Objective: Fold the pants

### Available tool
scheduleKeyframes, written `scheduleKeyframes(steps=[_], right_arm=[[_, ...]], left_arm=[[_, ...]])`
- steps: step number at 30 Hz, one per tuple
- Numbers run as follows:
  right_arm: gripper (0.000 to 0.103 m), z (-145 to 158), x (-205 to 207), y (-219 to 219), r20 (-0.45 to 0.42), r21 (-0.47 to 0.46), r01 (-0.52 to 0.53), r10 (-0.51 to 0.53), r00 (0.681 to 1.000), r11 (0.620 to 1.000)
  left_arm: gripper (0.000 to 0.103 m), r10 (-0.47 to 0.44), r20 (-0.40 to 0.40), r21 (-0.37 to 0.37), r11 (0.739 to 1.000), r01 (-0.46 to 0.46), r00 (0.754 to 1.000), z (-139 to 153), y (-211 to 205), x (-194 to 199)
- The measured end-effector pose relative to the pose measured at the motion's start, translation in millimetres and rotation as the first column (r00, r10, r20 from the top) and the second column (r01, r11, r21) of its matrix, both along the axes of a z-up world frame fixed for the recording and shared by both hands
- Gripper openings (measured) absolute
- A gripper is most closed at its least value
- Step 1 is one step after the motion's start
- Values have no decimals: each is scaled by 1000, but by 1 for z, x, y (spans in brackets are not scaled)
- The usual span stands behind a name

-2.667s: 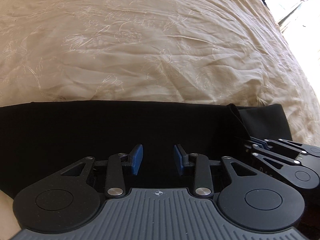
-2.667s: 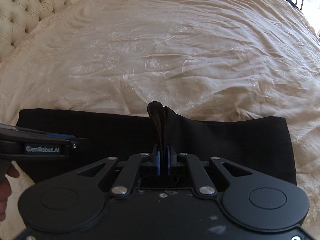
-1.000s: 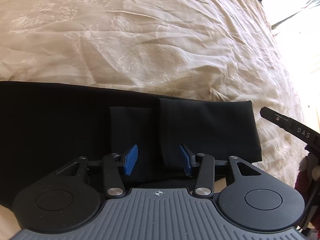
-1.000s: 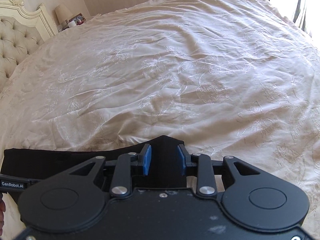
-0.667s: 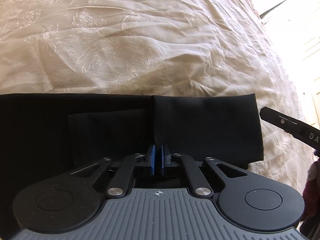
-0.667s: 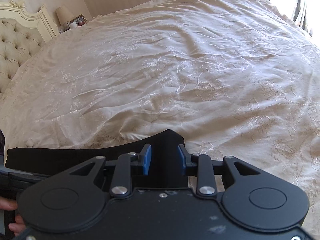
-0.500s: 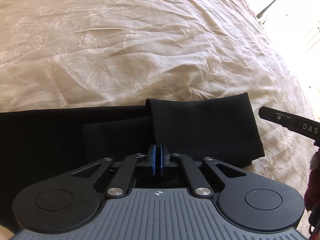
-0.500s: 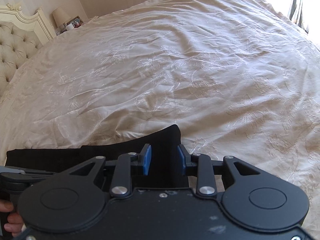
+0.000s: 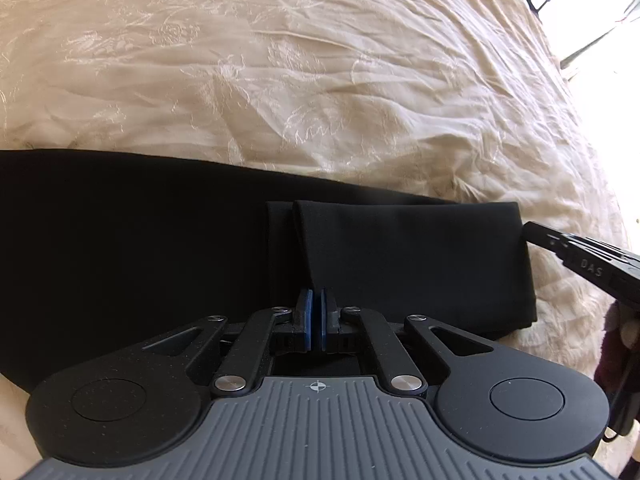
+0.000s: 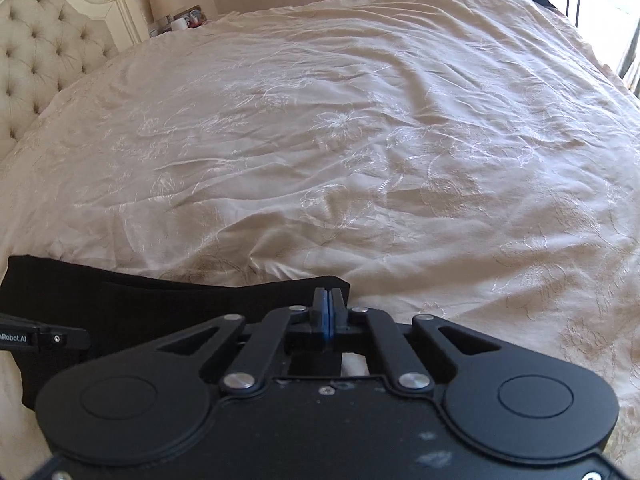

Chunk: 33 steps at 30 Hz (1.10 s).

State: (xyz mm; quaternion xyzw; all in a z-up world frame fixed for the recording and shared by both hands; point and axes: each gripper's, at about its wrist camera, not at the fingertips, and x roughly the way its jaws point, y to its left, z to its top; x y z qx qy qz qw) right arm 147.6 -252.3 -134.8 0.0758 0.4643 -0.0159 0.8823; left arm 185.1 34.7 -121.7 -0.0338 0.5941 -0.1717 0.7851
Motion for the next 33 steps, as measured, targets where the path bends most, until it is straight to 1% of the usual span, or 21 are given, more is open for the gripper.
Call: scheduleKeyframes(steps=[1,2,3,4,5,6,7,8,10,12,14,16,17,19,21,22,23,24,27,30,33], right_arm=[[3,-9,3,4,-36,-18,-20,19,999,1000],[3,-24,8,8,-91,-39,-42,39,995,998],[3,-32,9,9,-116,-48,-50,44,992,998],[3,-36,9,9,-115,-55,-53,46,992,997],[3,-33,9,10,-114,-56,-47,40,993,997],[4,-27,9,10,-110,-55,-38,32,993,998],[5,-18,7,11,-88,-51,-27,23,996,998],[6,-7,2,13,-50,-40,-18,16,999,999],[8,8,-6,20,-2,-16,-26,26,1000,1000],[9,9,-12,32,4,2,-56,56,998,998],[9,-3,-13,41,-39,5,-76,76,996,997],[9,-26,-12,48,-132,-6,-76,75,988,997],[9,-32,-14,51,-142,-21,-67,64,988,998],[9,-25,-16,57,-123,-35,-45,40,992,998],[10,-9,-20,65,-77,-11,-28,27,997,1000],[10,0,-23,72,-48,-2,-30,30,998,1000],[10,10,-26,81,-23,9,-35,35,999,999],[10,18,-28,89,-1,29,-42,42,999,999],[10,36,-37,124,50,112,-75,70,996,991],[10,38,-42,170,49,163,-128,122,991,978],[10,30,-42,212,22,161,-162,161,987,973]], left_arm=[[8,3,-6,12,1000,-3,1000,-5,-1,0],[8,6,-22,20,1000,-6,1000,-9,0,1],[8,17,-40,21,1000,-16,999,-12,1,2],[8,34,-54,15,999,-33,998,-12,4,3],[8,55,-63,8,998,-55,996,-10,8,3],[9,72,-60,3,997,-71,996,-5,13,2],[10,86,-44,3,996,-86,995,2,19,-1],[10,93,-27,9,996,-93,995,8,25,-4],[10,112,-4,40,993,-111,994,18,37,-10],[10,141,2,65,988,-140,990,25,50,-18],[11,172,4,90,981,-172,985,30,65,-30],[11,194,12,123,973,-194,981,34,80,-45],[11,202,15,139,970,-202,979,37,86,-53],[11,211,25,164,963,-212,977,43,99,-69],[13,218,39,188,957,-222,975,49,115,-86],[20,219,39,201,954,-222,975,50,123,-93],[24,220,40,212,951,-223,975,50,129,-99],[26,220,44,218,950,-224,975,50,135,-104],[26,213,45,226,949,-218,976,49,153,-113],[26,200,38,202,958,-203,979,45,170,-114],[27,153,44,187,970,-159,987,42,185,-108]])
